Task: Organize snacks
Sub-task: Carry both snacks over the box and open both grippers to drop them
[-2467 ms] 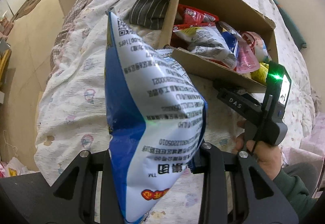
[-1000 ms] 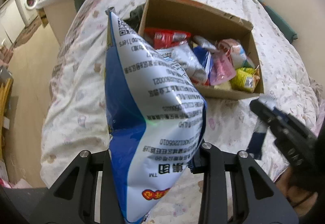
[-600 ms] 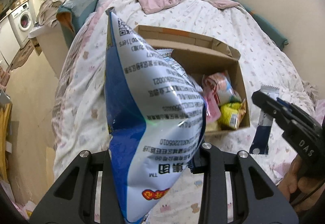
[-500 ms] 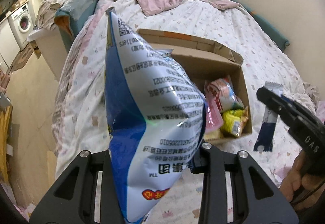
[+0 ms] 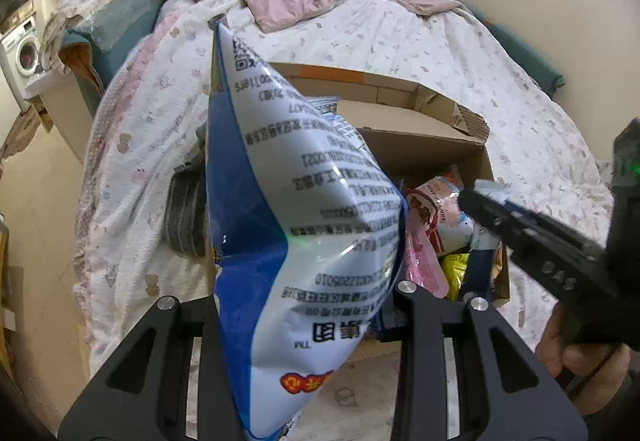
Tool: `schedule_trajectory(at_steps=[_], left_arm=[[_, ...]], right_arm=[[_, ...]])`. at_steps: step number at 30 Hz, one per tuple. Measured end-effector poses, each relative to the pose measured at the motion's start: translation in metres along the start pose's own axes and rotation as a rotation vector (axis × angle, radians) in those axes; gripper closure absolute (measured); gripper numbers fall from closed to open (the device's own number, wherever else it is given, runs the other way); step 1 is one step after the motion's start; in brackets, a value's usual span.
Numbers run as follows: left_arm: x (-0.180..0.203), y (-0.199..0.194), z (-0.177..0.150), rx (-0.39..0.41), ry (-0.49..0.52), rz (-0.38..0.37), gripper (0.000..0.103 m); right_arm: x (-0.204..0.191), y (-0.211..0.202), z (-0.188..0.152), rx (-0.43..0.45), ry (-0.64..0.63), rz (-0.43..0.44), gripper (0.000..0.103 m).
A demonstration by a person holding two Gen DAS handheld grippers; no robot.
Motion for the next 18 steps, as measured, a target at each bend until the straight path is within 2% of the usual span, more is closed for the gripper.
schedule_trajectory(at_steps=[3,10,15,18], left_arm=[[-0.002,0.015,0.002,-0.042,-0.031,-0.009,0.073],[-0.008,0.022,-0.001,-0.060,-0.096,-0.005,0.071],[-0.007,0.028,-0.006,-0.100,-0.105,-0.009,0.052],[-0.005,0.023,-0.006,-0.089,-0.098,0.000,0.041]], right_arm=[[0.007,0.013,-0.004,-0.053,0.031,-0.021,0.085],[-0.005,0.013,-0.009,-0.073,0.021,0.037,0.084],[-0.003,0.014,-0.008,-0.078,0.033,0.040,0.084],[-0.002,0.014,-0.008,-0.079,0.042,0.039,0.082]])
Point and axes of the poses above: each gripper's, at about its wrist camera, not at the fingertips, and y roughly the way its jaws point, x to its right, z to its top, the point moved 3 cm from there along y, roughly the way its jaws point, and after that the axes turned 3 degrees about y, right-handed, at the moved point
